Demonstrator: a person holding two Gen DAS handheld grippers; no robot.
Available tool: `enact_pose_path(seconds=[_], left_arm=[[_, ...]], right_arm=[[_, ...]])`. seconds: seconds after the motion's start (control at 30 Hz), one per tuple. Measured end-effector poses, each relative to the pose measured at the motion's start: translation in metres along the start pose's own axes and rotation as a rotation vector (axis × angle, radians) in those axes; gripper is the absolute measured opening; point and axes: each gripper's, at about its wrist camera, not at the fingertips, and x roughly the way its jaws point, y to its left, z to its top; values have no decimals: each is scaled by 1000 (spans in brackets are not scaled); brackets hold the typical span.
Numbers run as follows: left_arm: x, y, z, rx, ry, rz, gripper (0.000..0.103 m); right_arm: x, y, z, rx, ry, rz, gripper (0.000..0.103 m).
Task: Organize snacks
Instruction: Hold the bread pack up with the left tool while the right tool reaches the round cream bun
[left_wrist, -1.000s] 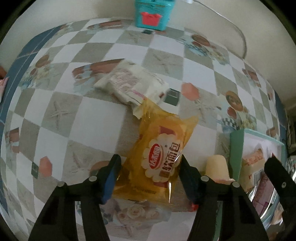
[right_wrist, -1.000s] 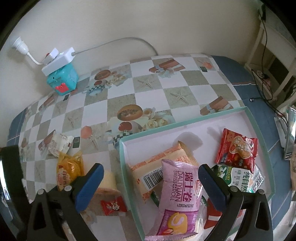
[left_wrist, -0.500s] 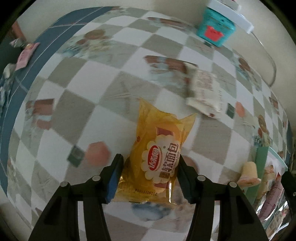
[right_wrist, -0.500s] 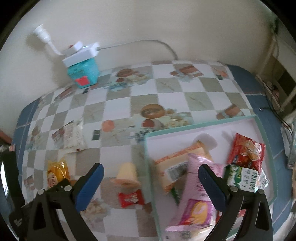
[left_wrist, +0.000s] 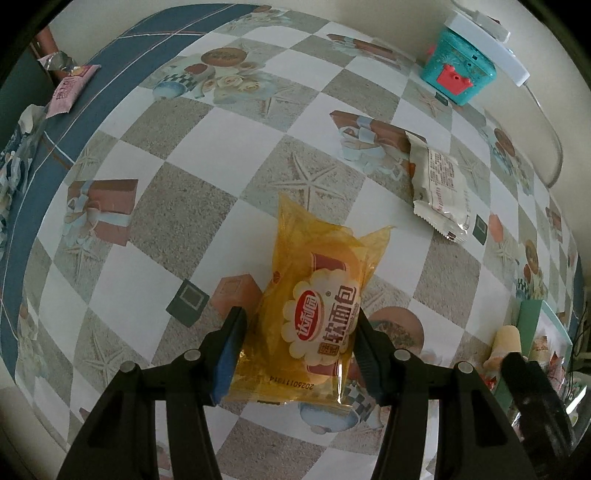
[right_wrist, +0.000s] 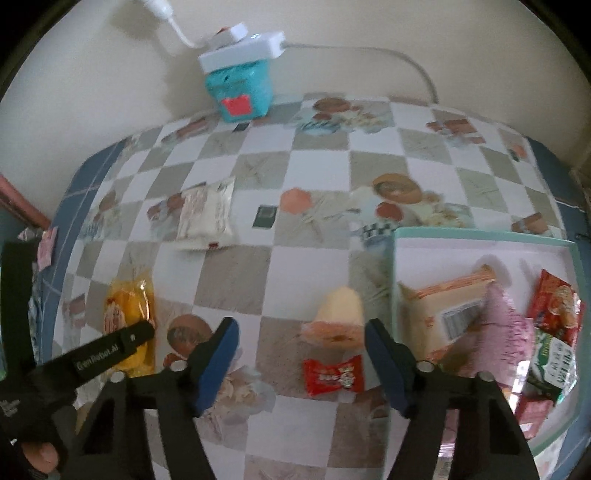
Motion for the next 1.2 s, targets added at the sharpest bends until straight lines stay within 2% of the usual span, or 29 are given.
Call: enact_pose_path(seconds=[0.17, 0.5, 0.63, 0.83, 0.97, 1.2], left_arm=[[1, -3, 0, 0, 0, 0, 58], [2, -8, -1, 0, -1, 0, 58], [1, -5, -1, -2, -1, -1, 58], [0, 1, 0, -3, -1, -6, 58], [1, 2, 1, -5, 0, -9, 58], [7, 5, 1, -9, 1, -17, 58]], right_arm=[[6, 5, -2, -15, 19, 19, 62], [14, 8, -4, -25, 42, 48, 55], [20, -5, -5, 32, 61, 103, 50], [26, -29, -4, 135, 71, 177, 50], [29, -38, -5, 162, 76, 171, 44], [28, -49, -3, 198, 64, 177, 42]])
